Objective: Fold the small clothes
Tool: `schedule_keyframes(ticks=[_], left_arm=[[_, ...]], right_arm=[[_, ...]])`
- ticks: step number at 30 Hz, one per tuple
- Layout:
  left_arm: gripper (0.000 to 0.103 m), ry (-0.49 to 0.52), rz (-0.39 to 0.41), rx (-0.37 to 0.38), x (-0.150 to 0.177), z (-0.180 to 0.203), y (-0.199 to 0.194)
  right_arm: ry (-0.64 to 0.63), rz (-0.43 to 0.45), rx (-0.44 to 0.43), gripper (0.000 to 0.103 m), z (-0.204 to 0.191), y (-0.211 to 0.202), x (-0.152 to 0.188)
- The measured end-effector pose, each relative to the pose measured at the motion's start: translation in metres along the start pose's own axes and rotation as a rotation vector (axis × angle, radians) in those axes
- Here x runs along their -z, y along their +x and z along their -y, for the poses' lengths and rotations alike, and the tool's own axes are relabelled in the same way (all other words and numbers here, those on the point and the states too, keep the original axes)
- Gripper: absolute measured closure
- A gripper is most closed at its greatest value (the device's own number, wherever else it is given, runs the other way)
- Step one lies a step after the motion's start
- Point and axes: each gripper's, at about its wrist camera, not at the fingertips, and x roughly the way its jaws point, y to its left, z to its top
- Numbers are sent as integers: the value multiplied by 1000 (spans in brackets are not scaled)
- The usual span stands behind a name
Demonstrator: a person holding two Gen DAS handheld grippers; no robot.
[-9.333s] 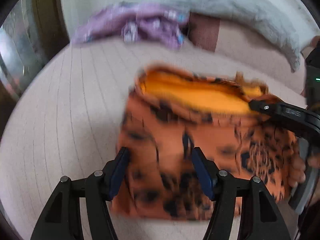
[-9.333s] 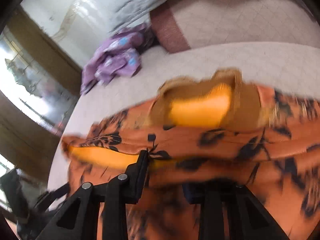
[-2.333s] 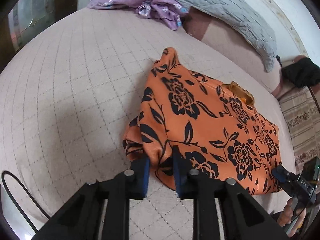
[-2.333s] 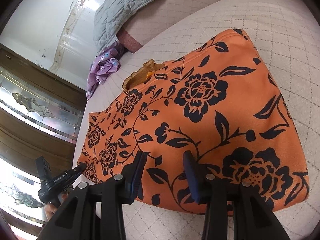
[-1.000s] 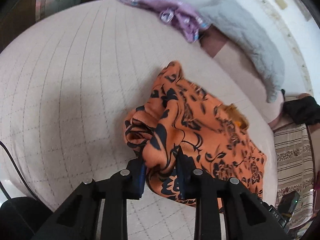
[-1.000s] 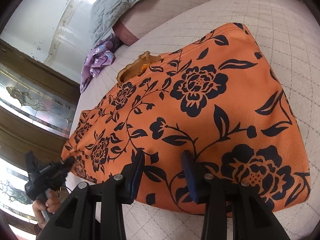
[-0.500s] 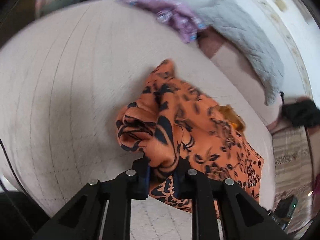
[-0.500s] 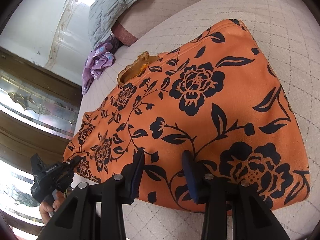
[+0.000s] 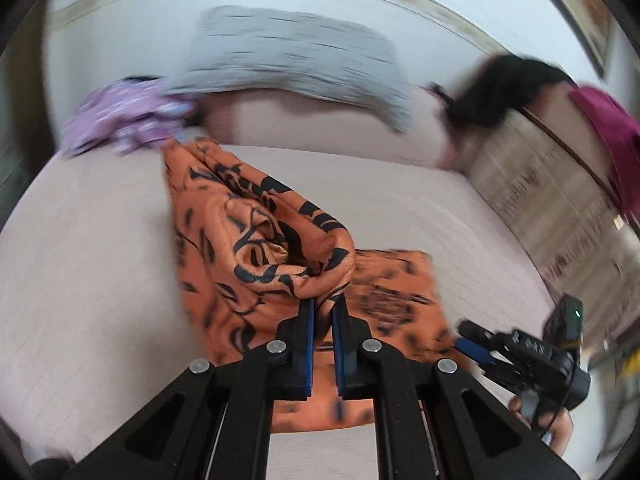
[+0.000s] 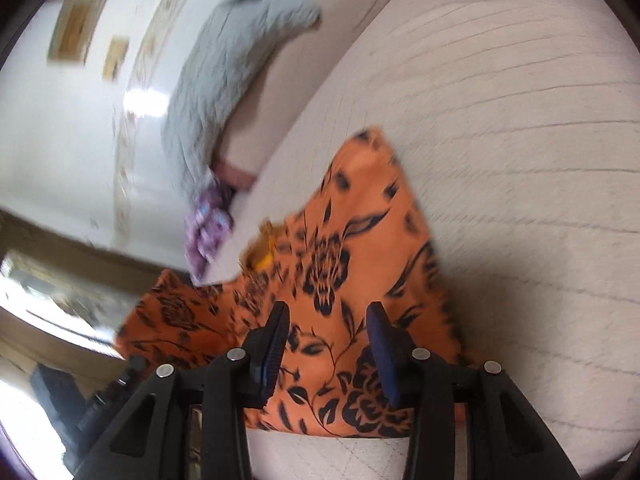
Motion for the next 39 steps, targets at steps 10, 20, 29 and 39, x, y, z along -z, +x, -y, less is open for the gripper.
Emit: schedule_keyframes(ticks=[10, 20, 29, 39], left_arm=[[69, 170, -196, 225, 36, 88, 49], [51, -20, -147, -19, 36, -39, 38], [51, -7, -198, -69, 56, -52, 72], [51, 106, -184, -113, 57, -26, 69]], right_arm=[[151, 58, -126, 44, 42, -36, -17], [72, -64, -123, 39, 15, 3, -12], [-24, -60, 109, 30, -8, 60, -4], [-400, 77, 141, 87, -73, 36, 21]])
